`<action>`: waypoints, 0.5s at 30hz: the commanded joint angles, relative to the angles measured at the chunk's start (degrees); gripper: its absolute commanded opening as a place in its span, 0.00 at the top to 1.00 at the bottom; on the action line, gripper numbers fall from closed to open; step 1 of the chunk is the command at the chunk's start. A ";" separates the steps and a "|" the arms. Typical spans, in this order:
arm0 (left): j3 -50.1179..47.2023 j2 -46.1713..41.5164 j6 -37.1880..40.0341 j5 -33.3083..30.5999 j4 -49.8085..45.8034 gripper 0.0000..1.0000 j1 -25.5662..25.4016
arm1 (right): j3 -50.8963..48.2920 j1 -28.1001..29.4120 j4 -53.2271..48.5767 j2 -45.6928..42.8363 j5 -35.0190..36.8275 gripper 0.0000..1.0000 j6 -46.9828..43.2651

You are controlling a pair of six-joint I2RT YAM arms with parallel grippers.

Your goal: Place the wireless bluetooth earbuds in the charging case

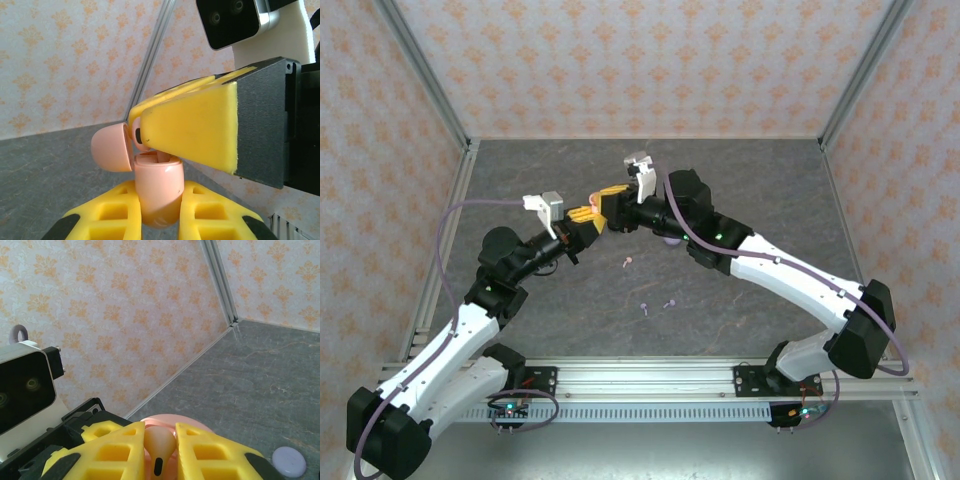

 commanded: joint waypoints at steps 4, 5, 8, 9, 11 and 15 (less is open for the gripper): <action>-0.55 -1.19 -0.06 -0.06 3.83 0.86 -0.41 | 0.56 0.39 -1.17 -1.03 -2.24 0.74 1.58; -0.71 -1.19 -0.01 -0.08 3.89 0.86 -0.43 | 1.32 0.39 -2.00 -1.06 -2.24 0.72 1.50; -1.21 -1.36 0.39 -0.30 3.97 0.86 -0.44 | 4.12 0.39 -5.48 -1.42 -1.38 0.64 0.96; -1.42 -1.47 0.62 -0.41 3.97 0.86 -0.44 | 5.15 0.39 -6.90 -1.69 -1.00 0.61 0.63; -1.82 -1.75 1.13 -0.69 3.79 0.86 -0.43 | 6.76 0.39 -9.32 -2.43 -0.16 0.58 0.05; -2.41 -2.79 2.72 -1.50 2.24 0.86 -0.44 | 9.67 -0.16 -16.53 -4.32 5.28 0.56 -1.34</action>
